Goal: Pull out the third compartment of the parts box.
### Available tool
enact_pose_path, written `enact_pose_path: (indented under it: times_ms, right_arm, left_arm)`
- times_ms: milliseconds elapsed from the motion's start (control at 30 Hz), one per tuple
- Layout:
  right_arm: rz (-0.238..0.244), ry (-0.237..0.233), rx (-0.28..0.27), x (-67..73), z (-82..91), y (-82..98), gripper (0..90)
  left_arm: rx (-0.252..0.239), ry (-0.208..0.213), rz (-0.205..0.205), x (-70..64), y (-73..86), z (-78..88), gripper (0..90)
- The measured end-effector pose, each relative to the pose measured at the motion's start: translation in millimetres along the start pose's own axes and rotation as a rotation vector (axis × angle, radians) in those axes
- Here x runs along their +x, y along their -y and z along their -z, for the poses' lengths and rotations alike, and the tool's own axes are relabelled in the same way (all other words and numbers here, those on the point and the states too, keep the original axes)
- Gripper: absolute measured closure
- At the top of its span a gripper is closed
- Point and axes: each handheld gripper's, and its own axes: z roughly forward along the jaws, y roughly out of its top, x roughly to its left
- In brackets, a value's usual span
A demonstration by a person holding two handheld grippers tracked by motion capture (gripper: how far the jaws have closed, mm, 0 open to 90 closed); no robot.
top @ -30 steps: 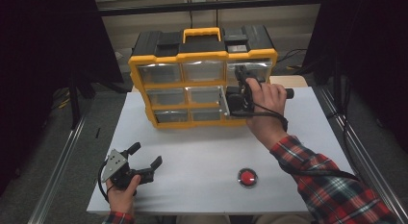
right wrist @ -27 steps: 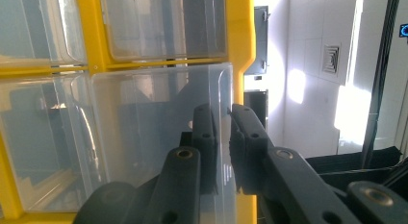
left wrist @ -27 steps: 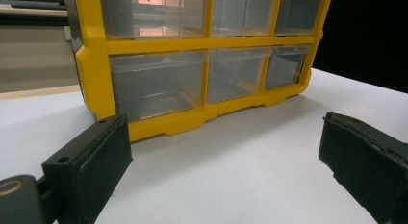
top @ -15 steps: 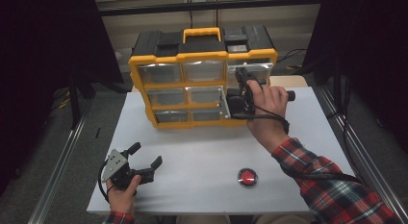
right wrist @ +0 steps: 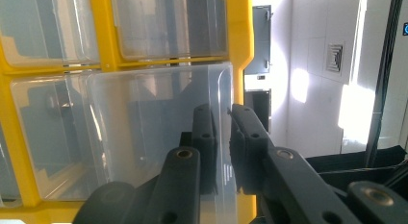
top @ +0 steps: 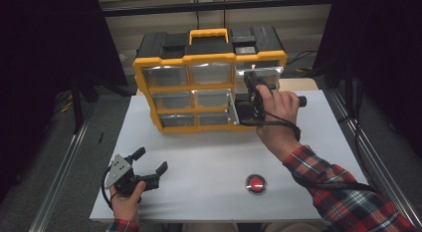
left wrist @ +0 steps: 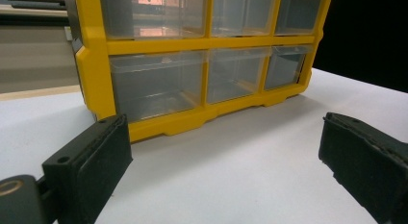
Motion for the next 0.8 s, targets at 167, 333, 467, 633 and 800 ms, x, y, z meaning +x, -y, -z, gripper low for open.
enact_pose_path:
  times_ms: [167,333,467,633,800]
  right_arm:
    - [0.004,0.01,-0.009,-0.5,2.6,-0.1,81.5]
    - [0.001,0.001,-0.003,0.2,5.1,-0.7,81.3]
    - [0.002,-0.006,0.0,0.2,6.3,-0.6,81.2]
    - [0.005,-0.001,-0.011,-0.2,7.6,-0.3,81.2]
    - [-0.002,0.0,-0.005,1.2,9.9,-0.8,81.1]
  left_arm:
    - [-0.002,0.0,0.0,-0.1,-0.1,0.0,4.2]
    - [0.0,0.001,-0.001,-0.2,-0.1,0.1,4.2]
    - [0.0,0.001,-0.001,-0.3,-0.2,0.1,4.2]
    - [0.0,0.001,0.0,-0.3,-0.3,0.3,4.2]
    - [-0.001,-0.001,-0.007,0.2,-0.5,0.4,4.2]
